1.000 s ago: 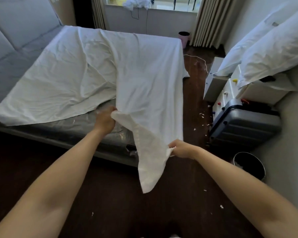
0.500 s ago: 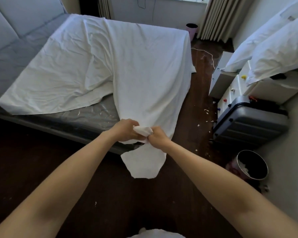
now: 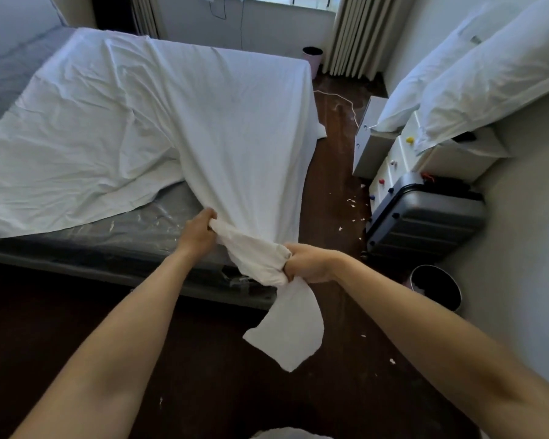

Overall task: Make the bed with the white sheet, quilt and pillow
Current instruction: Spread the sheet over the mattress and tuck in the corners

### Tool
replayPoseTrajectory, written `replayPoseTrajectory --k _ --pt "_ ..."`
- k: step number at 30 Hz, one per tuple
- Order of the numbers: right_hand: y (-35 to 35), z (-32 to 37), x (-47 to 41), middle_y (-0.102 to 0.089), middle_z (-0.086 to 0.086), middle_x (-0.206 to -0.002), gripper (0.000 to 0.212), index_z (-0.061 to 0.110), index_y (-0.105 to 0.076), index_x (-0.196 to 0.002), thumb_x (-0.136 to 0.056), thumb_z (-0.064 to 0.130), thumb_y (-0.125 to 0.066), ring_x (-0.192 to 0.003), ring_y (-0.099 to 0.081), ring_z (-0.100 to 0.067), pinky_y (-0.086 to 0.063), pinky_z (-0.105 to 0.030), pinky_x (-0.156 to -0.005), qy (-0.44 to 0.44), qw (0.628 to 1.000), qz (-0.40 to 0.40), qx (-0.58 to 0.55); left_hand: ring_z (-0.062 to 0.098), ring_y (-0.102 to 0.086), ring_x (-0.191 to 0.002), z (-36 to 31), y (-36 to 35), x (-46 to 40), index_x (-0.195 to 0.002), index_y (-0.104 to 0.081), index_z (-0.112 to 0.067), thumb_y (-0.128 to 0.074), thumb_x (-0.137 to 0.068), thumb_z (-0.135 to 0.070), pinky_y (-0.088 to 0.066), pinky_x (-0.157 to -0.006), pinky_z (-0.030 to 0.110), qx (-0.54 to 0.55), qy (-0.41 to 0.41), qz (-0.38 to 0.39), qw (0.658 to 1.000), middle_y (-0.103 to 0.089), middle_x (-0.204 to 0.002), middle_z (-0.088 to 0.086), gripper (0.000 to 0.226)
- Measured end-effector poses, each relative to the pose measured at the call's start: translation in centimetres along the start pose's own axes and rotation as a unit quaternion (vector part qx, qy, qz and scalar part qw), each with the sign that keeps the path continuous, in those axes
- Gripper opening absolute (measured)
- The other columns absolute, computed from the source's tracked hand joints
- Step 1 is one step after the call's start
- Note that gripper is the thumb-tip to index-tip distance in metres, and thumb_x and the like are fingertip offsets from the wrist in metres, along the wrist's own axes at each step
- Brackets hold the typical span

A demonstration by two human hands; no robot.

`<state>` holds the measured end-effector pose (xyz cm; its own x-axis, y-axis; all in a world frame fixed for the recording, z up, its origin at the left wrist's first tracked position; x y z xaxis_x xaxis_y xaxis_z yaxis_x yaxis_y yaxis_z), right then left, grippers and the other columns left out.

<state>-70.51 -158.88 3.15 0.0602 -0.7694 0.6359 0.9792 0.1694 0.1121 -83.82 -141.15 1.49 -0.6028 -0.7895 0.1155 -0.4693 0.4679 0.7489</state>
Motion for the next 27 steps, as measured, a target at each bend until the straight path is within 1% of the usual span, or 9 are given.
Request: replayPoseTrajectory --k 2,5,8,10,12,16,20,23,27 --pt "0.8 -1.6 -0.6 -0.056 -0.009 -0.086 0.030 0.007 -0.058 -0.085 -0.075 -0.016 -0.042 -0.088 -0.056 -0.025 -0.049 -0.029 -0.070 -0.030 0.998 -0.027 0.049 0.029 -0.053 -0.096 0.7 0.3 0.0 -0.108 -0.052 -0.013 -0.036 -0.094 -0.005 -0.040 -0.075 0.033 -0.024 0.026 0.068 0.997 -0.058 -0.113 0.016 0.022" --pt "2.8 -4.7 -1.8 -0.052 -0.008 -0.082 0.011 0.004 -0.058 -0.079 -0.078 -0.001 -0.048 -0.083 -0.053 -0.024 -0.041 -0.030 -0.067 -0.079 0.969 -0.183 0.148 0.027 -0.047 -0.119 2.9 1.0 2.6 -0.128 -0.052 -0.017 -0.043 -0.099 -0.029 -0.037 -0.098 0.037 -0.088 0.074 0.224 0.968 -0.049 -0.134 0.009 0.033" --pt "2.2 -5.2 -3.0 -0.050 -0.009 -0.072 0.016 0.007 -0.050 -0.066 -0.081 0.004 -0.047 -0.072 -0.052 -0.026 -0.036 -0.030 -0.060 -0.076 0.937 -0.268 0.212 0.019 -0.055 -0.105 5.7 1.9 6.6 -0.119 -0.059 -0.018 -0.052 -0.084 -0.064 -0.044 -0.095 0.035 -0.154 0.155 0.372 0.902 -0.058 -0.117 0.000 0.058" --pt "0.4 -4.3 -4.2 -0.055 -0.008 -0.076 0.013 0.010 -0.051 -0.071 -0.083 0.005 -0.047 -0.078 -0.058 -0.029 -0.042 -0.033 -0.064 -0.068 0.914 -0.275 0.290 0.016 -0.057 -0.090 6.9 2.1 8.6 -0.110 -0.060 -0.016 -0.065 -0.074 -0.064 -0.046 -0.081 0.029 -0.237 0.156 0.418 0.863 -0.061 -0.101 -0.002 0.060" --pt "-1.4 -3.3 -5.3 -0.058 -0.007 -0.087 0.008 0.009 -0.057 -0.087 -0.086 0.009 -0.049 -0.085 -0.058 -0.025 -0.045 -0.033 -0.070 -0.078 0.904 -0.216 0.360 0.018 -0.057 -0.086 7.4 2.5 9.4 -0.109 -0.057 -0.013 -0.070 -0.079 -0.046 -0.045 -0.074 0.027 -0.312 0.136 0.405 0.849 -0.061 -0.099 0.001 0.046" --pt "-3.2 -3.9 -6.2 -0.058 -0.010 -0.121 0.031 0.008 -0.061 -0.115 -0.088 0.005 -0.048 -0.106 -0.054 -0.026 -0.044 -0.030 -0.085 -0.122 0.920 -0.038 0.371 0.022 -0.060 -0.088 8.2 3.3 8.6 -0.107 -0.063 -0.009 -0.061 -0.088 -0.027 -0.044 -0.071 0.026 -0.297 0.130 0.355 0.877 -0.065 -0.101 0.005 0.026" --pt "-3.2 -5.7 -6.7 -0.053 0.001 -0.136 0.039 0.019 -0.058 -0.128 -0.092 0.009 -0.052 -0.127 -0.048 -0.019 -0.040 -0.041 -0.106 -0.193 0.934 0.091 0.285 0.023 -0.062 -0.103 9.8 1.5 8.3 -0.115 -0.063 -0.016 -0.062 -0.082 -0.037 -0.048 -0.082 0.031 -0.341 0.153 0.430 0.822 -0.065 -0.114 0.006 0.039" --pt "-1.8 -6.3 -7.8 -0.056 -0.001 -0.134 0.033 0.021 -0.060 -0.125 -0.094 0.013 -0.052 -0.125 -0.051 -0.020 -0.039 -0.043 -0.106 -0.191 0.946 0.073 0.250 0.025 -0.046 -0.128 10.4 -1.0 7.8 -0.138 -0.047 -0.024 -0.062 -0.086 -0.043 -0.042 -0.103 0.039 -0.338 0.176 0.505 0.775 -0.046 -0.142 0.001 0.057" --pt "1.1 -5.8 -9.9 -0.056 -0.004 -0.132 0.033 0.017 -0.059 -0.126 -0.095 0.012 -0.049 -0.122 -0.053 -0.023 -0.040 -0.044 -0.103 -0.187 0.964 0.004 0.191 0.024 -0.038 -0.135 10.1 -1.2 4.5 -0.144 -0.037 -0.026 -0.065 -0.085 -0.046 -0.033 -0.111 0.039 -0.215 0.189 0.424 0.859 -0.037 -0.149 0.002 0.069"
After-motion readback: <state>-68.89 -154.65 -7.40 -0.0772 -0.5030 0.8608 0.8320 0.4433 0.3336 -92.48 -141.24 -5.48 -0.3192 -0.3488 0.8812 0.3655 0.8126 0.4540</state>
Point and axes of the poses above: each hand's wrist, its own x-axis away from the middle knuckle, its own y-axis out of the back of the hand, z = x × y, the point moved 3 cm from there along -x, towards the middle knuckle
